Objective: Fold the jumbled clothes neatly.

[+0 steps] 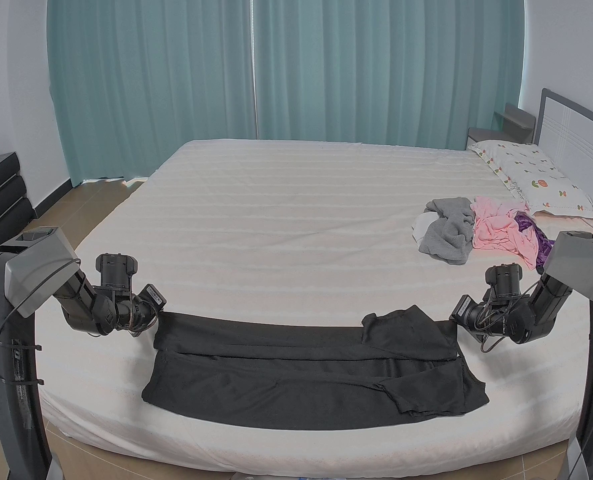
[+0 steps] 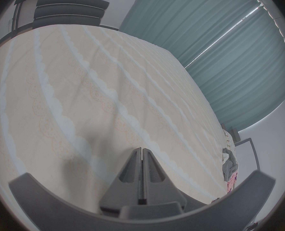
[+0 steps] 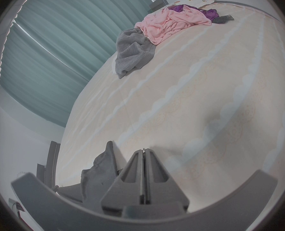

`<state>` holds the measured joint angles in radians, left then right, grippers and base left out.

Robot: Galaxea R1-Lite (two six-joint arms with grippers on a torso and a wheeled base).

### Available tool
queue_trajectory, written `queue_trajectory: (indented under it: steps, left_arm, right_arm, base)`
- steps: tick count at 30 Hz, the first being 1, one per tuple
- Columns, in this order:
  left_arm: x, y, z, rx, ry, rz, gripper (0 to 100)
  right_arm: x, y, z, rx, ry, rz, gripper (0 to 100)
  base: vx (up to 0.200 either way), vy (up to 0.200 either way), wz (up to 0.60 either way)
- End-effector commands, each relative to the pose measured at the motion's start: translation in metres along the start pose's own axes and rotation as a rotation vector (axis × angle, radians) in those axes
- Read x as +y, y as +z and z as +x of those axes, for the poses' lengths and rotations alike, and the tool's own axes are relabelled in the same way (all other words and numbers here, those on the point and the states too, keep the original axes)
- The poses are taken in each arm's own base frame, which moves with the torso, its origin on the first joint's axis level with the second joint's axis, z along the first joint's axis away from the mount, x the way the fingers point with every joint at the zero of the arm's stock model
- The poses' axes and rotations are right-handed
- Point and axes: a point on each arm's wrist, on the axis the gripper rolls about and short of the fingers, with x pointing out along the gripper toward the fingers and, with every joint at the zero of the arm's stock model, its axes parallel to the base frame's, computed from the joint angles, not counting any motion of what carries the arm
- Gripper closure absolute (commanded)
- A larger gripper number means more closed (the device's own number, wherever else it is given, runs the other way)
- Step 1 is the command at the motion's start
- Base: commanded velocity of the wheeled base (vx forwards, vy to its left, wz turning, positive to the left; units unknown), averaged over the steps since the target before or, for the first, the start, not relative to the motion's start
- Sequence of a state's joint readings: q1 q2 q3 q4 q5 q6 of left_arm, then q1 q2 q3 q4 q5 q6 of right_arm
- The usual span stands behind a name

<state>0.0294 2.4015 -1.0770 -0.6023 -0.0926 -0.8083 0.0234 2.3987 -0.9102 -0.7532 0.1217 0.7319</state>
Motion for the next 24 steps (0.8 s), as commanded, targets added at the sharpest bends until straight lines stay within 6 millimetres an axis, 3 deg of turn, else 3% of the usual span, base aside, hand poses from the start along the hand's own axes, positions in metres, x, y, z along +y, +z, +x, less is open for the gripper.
queue_trajectory:
  steps: [1, 15, 16, 18, 19, 24]
  left_arm:
    - [0.001, -0.001, 0.001, 0.001, 0.002, 0.000, 100]
    - [0.000, -0.003, -0.001, 0.011, 0.007, -0.001, 100]
    - [0.000, -0.003, -0.001, 0.011, 0.007, -0.001, 0]
    - [0.000, -0.003, -0.002, 0.019, 0.004, -0.005, 0]
    - [0.000, -0.004, -0.002, 0.022, 0.005, -0.005, 0]
    - [0.003, -0.006, -0.003, 0.028, 0.012, -0.009, 0]
  right_arm:
    - [-0.004, 0.007, -0.002, -0.017, -0.006, 0.019, 100]
    - [-0.007, 0.007, -0.003, -0.015, -0.010, 0.039, 100]
    - [-0.007, 0.007, -0.003, -0.015, -0.010, 0.039, 100]
    - [-0.008, 0.005, -0.004, -0.009, -0.013, 0.037, 100]
    - [-0.008, 0.005, -0.005, -0.009, -0.013, 0.029, 0]
    - [-0.001, 0.015, -0.025, -0.058, 0.075, 0.037, 0]
  base:
    - [0.000, 0.000, 0.00]
    - [0.000, 0.000, 0.00]
    - [0.000, 0.000, 0.00]
    - [0.000, 0.000, 0.00]
    - [0.000, 0.000, 0.00]
    - [0.000, 0.000, 0.00]
